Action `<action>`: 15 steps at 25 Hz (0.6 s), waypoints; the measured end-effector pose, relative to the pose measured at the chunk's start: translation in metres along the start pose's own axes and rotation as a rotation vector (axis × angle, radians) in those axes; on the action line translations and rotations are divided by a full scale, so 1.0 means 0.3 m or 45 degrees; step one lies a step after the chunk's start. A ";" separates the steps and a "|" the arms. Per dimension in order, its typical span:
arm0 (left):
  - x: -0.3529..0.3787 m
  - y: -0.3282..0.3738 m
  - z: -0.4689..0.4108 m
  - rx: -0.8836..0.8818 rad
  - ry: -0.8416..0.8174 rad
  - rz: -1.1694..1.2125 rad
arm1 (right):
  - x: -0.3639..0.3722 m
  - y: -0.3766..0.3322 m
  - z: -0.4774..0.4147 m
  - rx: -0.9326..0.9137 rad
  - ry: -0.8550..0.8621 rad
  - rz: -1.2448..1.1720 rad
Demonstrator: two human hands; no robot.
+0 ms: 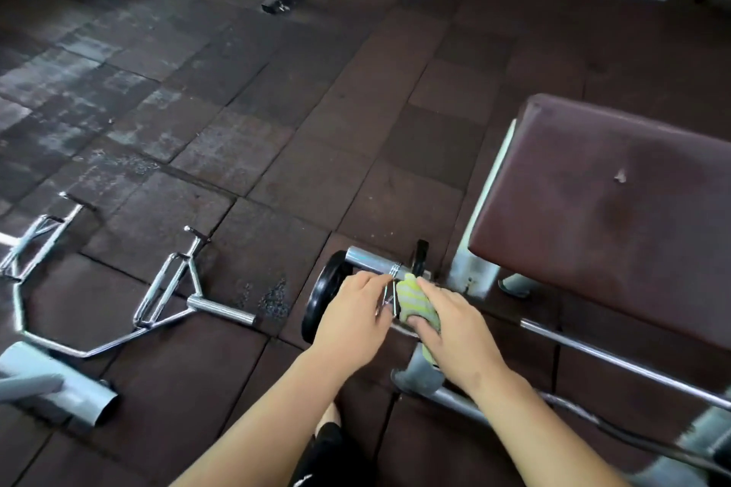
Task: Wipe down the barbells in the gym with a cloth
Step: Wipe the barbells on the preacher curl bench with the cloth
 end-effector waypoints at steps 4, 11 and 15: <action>-0.083 -0.213 -0.148 -0.051 -0.139 -0.019 | 0.091 -0.087 -0.201 0.153 -0.078 0.035; -0.048 -0.413 -0.349 -0.073 -0.266 -0.022 | 0.265 -0.070 -0.498 0.233 -0.178 0.057; 0.042 -0.508 -0.449 -0.204 -0.256 0.006 | 0.409 -0.022 -0.631 0.187 -0.236 0.137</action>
Point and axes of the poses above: each hand's wrist, its own z-axis away from the middle knuckle, its own x-axis out of the palm, y = z × x, the point moved 2 cm from there along -z, towards the middle knuckle, and after that the axes turned 13 degrees about z, right-handed, at the moved point
